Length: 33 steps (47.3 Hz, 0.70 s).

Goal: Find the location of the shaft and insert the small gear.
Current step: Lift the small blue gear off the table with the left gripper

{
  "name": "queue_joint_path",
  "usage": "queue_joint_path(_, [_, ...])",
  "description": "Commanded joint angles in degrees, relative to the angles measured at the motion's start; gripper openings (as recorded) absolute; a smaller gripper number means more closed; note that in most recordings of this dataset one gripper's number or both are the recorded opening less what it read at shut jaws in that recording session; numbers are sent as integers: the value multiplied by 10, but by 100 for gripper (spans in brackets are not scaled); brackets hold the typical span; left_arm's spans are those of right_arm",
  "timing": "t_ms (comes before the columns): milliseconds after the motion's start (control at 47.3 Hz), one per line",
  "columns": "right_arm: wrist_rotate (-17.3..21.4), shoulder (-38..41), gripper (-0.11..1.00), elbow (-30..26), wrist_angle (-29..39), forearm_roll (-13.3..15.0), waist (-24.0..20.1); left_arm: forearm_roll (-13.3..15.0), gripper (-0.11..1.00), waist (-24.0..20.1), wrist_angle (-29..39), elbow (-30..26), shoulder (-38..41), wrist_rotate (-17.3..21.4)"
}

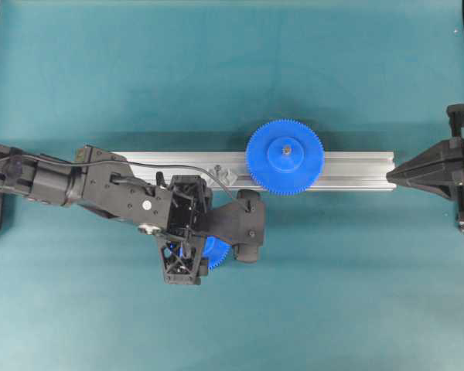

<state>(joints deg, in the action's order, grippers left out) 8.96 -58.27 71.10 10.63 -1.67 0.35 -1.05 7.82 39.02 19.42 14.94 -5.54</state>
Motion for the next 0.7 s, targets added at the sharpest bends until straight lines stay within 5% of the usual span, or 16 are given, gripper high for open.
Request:
queue_joint_path(0, [5, 4, 0, -9, -4, 1, 2, -1, 92, 2, -5, -3, -4, -4])
queue_joint_path(190, [5, 4, 0, -10, -4, 1, 2, -1, 88, 2, 0, 1, -2, -7])
queue_joint_path(360, [5, 4, 0, -10, -4, 1, 2, -1, 63, 2, 13, 4, -3, -4])
queue_joint_path(677, [5, 4, 0, -9, -4, 1, 2, -1, 63, 2, 16, -3, -5, 3])
